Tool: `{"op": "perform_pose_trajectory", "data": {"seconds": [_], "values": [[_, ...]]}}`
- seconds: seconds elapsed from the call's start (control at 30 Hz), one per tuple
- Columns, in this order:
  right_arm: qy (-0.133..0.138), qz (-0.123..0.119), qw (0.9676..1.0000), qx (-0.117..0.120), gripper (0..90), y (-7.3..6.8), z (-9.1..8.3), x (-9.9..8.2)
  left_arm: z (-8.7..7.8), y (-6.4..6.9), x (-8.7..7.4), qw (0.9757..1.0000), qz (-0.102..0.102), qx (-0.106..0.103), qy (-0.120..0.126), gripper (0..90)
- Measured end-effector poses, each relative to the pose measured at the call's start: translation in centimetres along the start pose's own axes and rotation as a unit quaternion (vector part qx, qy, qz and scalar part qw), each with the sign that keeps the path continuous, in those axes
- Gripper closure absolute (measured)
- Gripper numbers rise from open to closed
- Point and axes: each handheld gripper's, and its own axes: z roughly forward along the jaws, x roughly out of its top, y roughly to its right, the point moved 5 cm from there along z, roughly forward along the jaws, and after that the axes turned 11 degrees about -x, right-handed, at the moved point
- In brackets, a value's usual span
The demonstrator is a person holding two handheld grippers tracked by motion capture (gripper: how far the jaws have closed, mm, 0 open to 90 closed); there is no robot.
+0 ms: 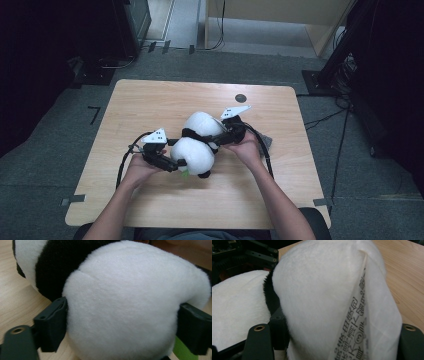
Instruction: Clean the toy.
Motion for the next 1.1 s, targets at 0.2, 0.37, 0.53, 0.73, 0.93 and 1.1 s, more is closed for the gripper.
{"op": "perform_pose_trajectory", "data": {"seconds": [0.2,0.37,0.53,0.73,0.93,1.1], "values": [[-0.004,0.005,1.0,0.0,31.6,0.3,0.0,0.1,-0.5,0.1,0.0,0.9999,-0.011,0.008,0.009,36.1],[-0.003,0.016,0.9998,0.011,23.5,0.8,-0.4,0.2,-1.0,0.5,0.2,0.9997,-0.012,0.007,0.022,49.5],[0.005,0.02,0.9998,0.004,17.5,1.5,-0.9,0.2,-1.3,0.7,0.7,0.999,-0.004,0.024,0.036,55.1],[0.005,0.056,0.9982,0.022,15.3,2.2,-2.0,0.2,-2.2,0.8,1.0,0.9985,-0.003,0.023,0.051,55.0],[0.008,0.054,0.9984,-0.019,16.2,3.0,-3.3,0.0,-3.9,0.4,1.1,0.9958,-0.014,0.057,0.071,55.6],[0.016,0.057,0.9962,-0.065,18.2,4.4,-5.3,-0.6,-6.0,-0.8,1.4,0.987,-0.037,0.096,0.123,55.5]]}}
